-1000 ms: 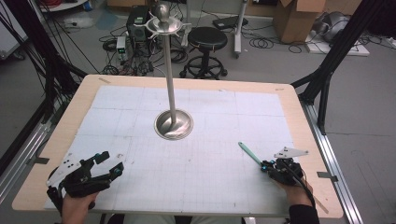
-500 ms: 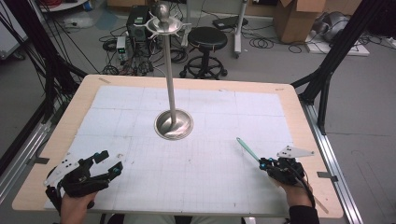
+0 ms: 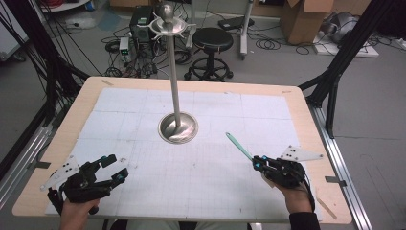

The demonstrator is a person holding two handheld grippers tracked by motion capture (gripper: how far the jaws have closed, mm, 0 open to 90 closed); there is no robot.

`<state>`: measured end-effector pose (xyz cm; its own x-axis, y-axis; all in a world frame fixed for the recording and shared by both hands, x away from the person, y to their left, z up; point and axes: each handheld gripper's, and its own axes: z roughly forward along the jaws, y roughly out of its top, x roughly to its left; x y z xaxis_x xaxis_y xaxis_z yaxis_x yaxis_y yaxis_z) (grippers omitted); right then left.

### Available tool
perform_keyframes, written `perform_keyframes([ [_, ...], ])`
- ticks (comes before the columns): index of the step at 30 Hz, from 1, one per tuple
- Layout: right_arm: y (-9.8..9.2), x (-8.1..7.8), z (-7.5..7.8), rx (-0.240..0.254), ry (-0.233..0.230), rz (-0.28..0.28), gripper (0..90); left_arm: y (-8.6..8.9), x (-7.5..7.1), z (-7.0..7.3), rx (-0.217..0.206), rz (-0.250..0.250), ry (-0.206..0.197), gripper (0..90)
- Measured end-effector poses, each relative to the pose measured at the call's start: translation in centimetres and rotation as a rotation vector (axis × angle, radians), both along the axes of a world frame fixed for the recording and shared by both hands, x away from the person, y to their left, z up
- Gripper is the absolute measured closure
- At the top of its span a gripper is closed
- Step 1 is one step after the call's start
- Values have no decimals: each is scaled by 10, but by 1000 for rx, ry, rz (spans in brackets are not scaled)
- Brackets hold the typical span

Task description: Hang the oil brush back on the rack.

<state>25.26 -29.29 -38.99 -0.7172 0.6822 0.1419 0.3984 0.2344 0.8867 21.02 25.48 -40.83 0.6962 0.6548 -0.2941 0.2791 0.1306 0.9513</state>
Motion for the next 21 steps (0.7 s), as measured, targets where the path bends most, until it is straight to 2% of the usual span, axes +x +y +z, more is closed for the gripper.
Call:
perform_keyframes([
  [2, 6, -2, 4, 17, -13, 25, 825, -3, 0, 3, -8, -33, -8, 228],
  [3, 6, -2, 4, 17, -13, 25, 825, -3, 0, 3, -8, -33, -8, 226],
  [4, 14, -4, 9, 40, -30, 54, 825, -7, -1, 5, -9, -59, -20, 222],
  [5, 14, -4, 9, 40, -30, 54, 825, -7, -1, 5, -9, -59, -20, 222],
  [6, 21, -5, 12, 53, -42, 84, 824, -12, -2, 7, -6, -92, -23, 225],
  [9, 30, -7, 14, 39, -51, 112, 824, -18, -3, 10, -10, -149, -32, 273],
  [11, 36, -7, 13, 45, -47, 131, 824, -21, -3, 11, -15, -159, -36, 276],
  [14, 45, -9, 14, 58, -54, 167, 824, -29, -3, 14, -29, -204, -45, 271],
  [17, 52, -11, 16, 72, -56, 193, 824, -33, -2, 14, -35, -220, -45, 264],
  [18, 60, -14, 19, 88, -61, 230, 824, -37, -1, 15, -41, -229, -43, 262],
  [21, 71, -17, 22, 115, -72, 278, 823, -41, 1, 17, -41, -247, -44, 262],
])
